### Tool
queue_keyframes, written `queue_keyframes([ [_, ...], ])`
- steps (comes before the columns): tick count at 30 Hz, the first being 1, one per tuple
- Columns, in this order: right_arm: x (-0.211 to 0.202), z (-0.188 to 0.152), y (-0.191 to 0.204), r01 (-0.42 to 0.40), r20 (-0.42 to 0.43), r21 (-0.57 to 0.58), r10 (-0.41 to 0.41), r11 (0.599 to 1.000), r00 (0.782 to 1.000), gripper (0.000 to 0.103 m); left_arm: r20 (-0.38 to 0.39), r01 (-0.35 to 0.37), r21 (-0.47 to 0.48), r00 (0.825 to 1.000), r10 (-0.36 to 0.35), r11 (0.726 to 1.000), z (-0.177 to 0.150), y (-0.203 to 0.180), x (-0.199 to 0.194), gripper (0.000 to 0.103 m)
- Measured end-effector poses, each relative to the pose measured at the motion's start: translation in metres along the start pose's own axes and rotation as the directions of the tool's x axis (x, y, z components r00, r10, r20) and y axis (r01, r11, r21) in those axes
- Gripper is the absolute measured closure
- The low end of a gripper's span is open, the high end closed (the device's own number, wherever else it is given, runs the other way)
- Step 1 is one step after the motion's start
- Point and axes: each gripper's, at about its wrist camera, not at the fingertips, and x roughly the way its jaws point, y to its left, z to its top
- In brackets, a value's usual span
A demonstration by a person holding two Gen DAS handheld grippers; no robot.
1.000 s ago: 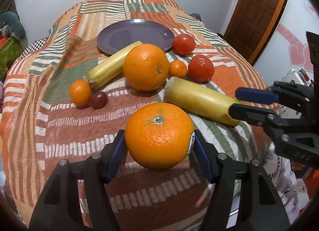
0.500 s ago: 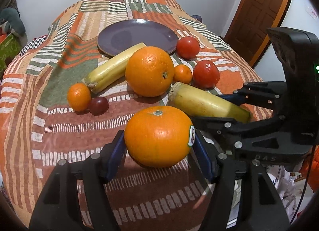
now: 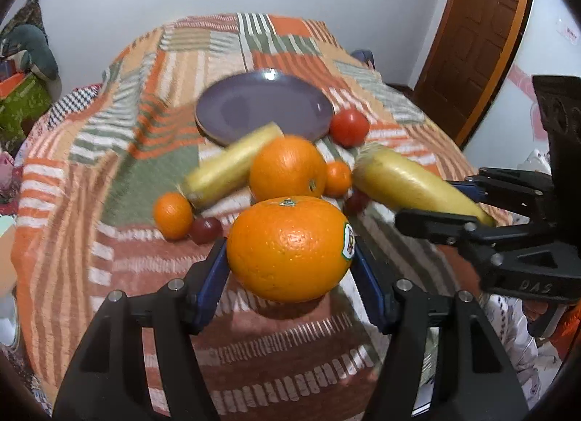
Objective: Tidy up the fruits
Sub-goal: 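Carry the yellow fruit with the right tool while the left tool carries the orange onto the purple plate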
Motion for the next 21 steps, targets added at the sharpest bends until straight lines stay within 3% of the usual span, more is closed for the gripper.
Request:
queue_keyframes([
  [10, -0.03, 0.046, -0.011, 0.096, 0.161, 0.007, -0.095, 0.995, 0.982, 0.067, 0.129, -0.043, 0.003, 0.991, 0.042, 0.999, 0.053, 0.014, -0.03, 0.038],
  [21, -0.027, 0.096, -0.026, 0.15, 0.247, 0.023, -0.151, 0.988, 0.957, 0.067, 0.202, -0.064, 0.011, 0.977, 0.061, 0.998, 0.109, 0.026, -0.023, 0.038],
])
